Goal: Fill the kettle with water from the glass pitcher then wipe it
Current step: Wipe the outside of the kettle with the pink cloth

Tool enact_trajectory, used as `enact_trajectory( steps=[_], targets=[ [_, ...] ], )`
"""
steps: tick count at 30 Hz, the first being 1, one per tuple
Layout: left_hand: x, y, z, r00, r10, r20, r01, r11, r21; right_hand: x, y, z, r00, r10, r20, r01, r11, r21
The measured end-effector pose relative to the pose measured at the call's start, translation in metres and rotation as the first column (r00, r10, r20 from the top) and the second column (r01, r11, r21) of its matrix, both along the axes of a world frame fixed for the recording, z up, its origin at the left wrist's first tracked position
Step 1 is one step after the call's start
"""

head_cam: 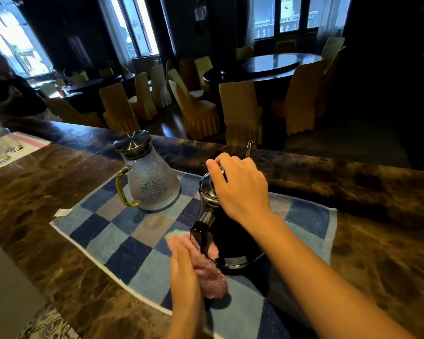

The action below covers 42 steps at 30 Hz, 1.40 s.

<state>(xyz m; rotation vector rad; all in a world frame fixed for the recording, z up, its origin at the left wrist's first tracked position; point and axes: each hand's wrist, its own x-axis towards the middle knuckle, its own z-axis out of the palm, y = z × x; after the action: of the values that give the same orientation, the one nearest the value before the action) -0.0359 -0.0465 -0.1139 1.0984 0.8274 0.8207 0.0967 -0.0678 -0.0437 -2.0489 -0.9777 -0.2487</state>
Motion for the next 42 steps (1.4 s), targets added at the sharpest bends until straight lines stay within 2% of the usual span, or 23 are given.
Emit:
enact_trajectory(
  steps=[1, 3, 5, 7, 8, 10, 12, 14, 15, 18, 20, 22, 25, 27, 30, 32, 36, 39, 42],
  targets=[
    [-0.002, -0.012, -0.001, 0.995, 0.084, -0.061, -0.079, 0.995, 0.066, 0.0, 0.0, 0.0, 1.0, -0.002, 0.001, 0.002, 1.0, 0.003],
    [-0.001, -0.019, 0.007, 0.991, 0.114, -0.073, -0.089, 0.955, 0.283, 0.001, 0.0, -0.001, 1.0, 0.0, -0.003, 0.0, 1.0, 0.006],
    [0.0, -0.005, 0.022, 0.979, 0.018, -0.201, 0.08, 0.88, 0.469, 0.001, 0.0, -0.001, 1.0, -0.002, -0.007, 0.002, 1.0, 0.005],
    [-0.001, 0.015, 0.045, 0.894, -0.117, -0.432, 0.375, 0.723, 0.58, 0.001, 0.001, -0.001, 1.0, -0.01, -0.003, 0.01, 1.0, 0.005],
    [-0.001, 0.025, 0.054, 0.822, -0.176, -0.542, 0.512, 0.646, 0.566, 0.001, 0.001, -0.001, 1.0, -0.014, 0.0, 0.014, 1.0, 0.006],
    [0.006, 0.036, 0.074, 0.677, -0.222, -0.702, 0.676, 0.565, 0.473, 0.001, 0.001, -0.002, 1.0, -0.019, 0.009, 0.019, 1.0, 0.011],
    [0.015, 0.041, 0.083, 0.546, -0.156, -0.823, 0.766, 0.49, 0.415, 0.001, 0.001, -0.002, 1.0, -0.025, 0.013, 0.025, 1.0, 0.016],
    [0.019, 0.042, 0.085, 0.471, -0.048, -0.881, 0.817, 0.401, 0.415, 0.002, 0.002, -0.002, 0.999, -0.028, 0.02, 0.028, 0.999, 0.016],
    [0.018, 0.042, 0.083, 0.485, 0.002, -0.874, 0.809, 0.38, 0.45, 0.001, 0.002, -0.003, 0.999, -0.028, 0.02, 0.028, 0.999, 0.018],
    [0.013, 0.034, 0.071, 0.628, 0.083, -0.774, 0.688, 0.407, 0.601, 0.0, 0.003, -0.002, 0.999, -0.032, 0.005, 0.032, 0.999, 0.04],
    [0.011, 0.028, 0.059, 0.761, -0.048, -0.647, 0.561, 0.55, 0.619, 0.0, 0.003, -0.003, 0.999, -0.036, 0.003, 0.035, 0.998, 0.047],
    [0.013, 0.022, 0.048, 0.887, -0.131, -0.443, 0.399, 0.701, 0.591, 0.001, 0.003, -0.003, 0.999, -0.034, 0.005, 0.034, 0.998, 0.051],
    [0.018, 0.013, 0.033, 0.965, -0.093, -0.246, 0.222, 0.788, 0.574, 0.001, 0.003, -0.004, 1.0, -0.03, -0.003, 0.03, 0.998, 0.059],
    [0.018, 0.007, 0.025, 0.987, -0.072, -0.144, 0.143, 0.799, 0.584, 0.0, 0.002, -0.003, 1.0, -0.029, -0.005, 0.029, 0.998, 0.062],
    [0.015, 0.003, 0.019, 0.992, 0.062, -0.105, 0.016, 0.787, 0.616, 0.0, 0.002, -0.003, 1.0, -0.02, -0.007, 0.021, 0.998, 0.06],
    [0.014, 0.001, 0.011, 0.998, 0.063, -0.028, -0.034, 0.803, 0.595, 0.001, 0.001, -0.003, 1.0, -0.016, -0.009, 0.017, 0.998, 0.054],
    [0.012, -0.017, -0.009, 0.967, 0.246, 0.062, -0.248, 0.873, 0.421, 0.002, 0.0, -0.003, 1.0, -0.014, -0.009, 0.014, 0.999, 0.032],
    [0.012, -0.025, -0.022, 0.924, 0.381, -0.01, -0.366, 0.895, 0.257, 0.001, 0.0, -0.002, 1.0, -0.009, -0.009, 0.01, 1.0, 0.023],
    [0.006, -0.013, -0.019, 0.957, 0.263, -0.119, -0.216, 0.926, 0.308, 0.001, -0.001, -0.001, 1.0, -0.011, 0.001, 0.011, 1.0, 0.02]
  ],
)
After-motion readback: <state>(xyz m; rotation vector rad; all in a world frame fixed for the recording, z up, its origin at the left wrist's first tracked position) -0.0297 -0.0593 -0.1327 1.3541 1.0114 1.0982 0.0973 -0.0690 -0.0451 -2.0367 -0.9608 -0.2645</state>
